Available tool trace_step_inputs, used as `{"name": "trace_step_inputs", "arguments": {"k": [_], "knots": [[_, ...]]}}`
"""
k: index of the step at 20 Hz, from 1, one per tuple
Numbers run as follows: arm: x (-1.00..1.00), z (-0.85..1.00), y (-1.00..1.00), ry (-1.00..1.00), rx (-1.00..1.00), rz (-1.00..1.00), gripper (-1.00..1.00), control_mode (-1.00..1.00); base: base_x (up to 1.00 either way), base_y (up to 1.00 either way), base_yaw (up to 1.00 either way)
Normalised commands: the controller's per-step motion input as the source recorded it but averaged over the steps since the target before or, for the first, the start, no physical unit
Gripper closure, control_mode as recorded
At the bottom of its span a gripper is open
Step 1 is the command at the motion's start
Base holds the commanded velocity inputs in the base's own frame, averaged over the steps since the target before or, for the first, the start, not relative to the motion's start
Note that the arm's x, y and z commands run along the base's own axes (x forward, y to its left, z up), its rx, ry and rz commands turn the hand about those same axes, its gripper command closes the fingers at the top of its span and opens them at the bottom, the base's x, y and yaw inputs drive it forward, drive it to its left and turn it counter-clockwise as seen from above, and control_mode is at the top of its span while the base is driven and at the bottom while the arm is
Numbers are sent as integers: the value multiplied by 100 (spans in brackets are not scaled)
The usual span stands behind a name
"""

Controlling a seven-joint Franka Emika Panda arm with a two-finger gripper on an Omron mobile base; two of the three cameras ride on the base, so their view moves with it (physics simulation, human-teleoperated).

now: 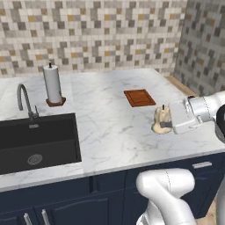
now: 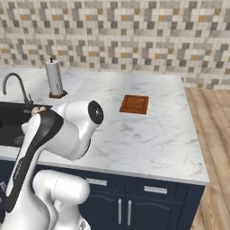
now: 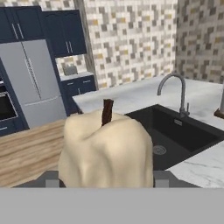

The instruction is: Pick the candle and candle from the dining table and place them in the open cabinet. Close the cabinet after placing the objects.

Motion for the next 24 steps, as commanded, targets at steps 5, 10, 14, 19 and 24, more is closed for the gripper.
{"name": "trace_step_inputs", "arguments": {"k": [5,10,14,19,24], "knots": [[0,0,0,0,0,0,100,100,-49,-12,-13],[0,0,0,0,0,0,100,100,-17,0,-26],[0,0,0,0,0,0,100,100,-6,0,-40],[0,0,0,0,0,0,100,100,0,0,-43],[0,0,0,0,0,0,100,100,2,0,-37]]}}
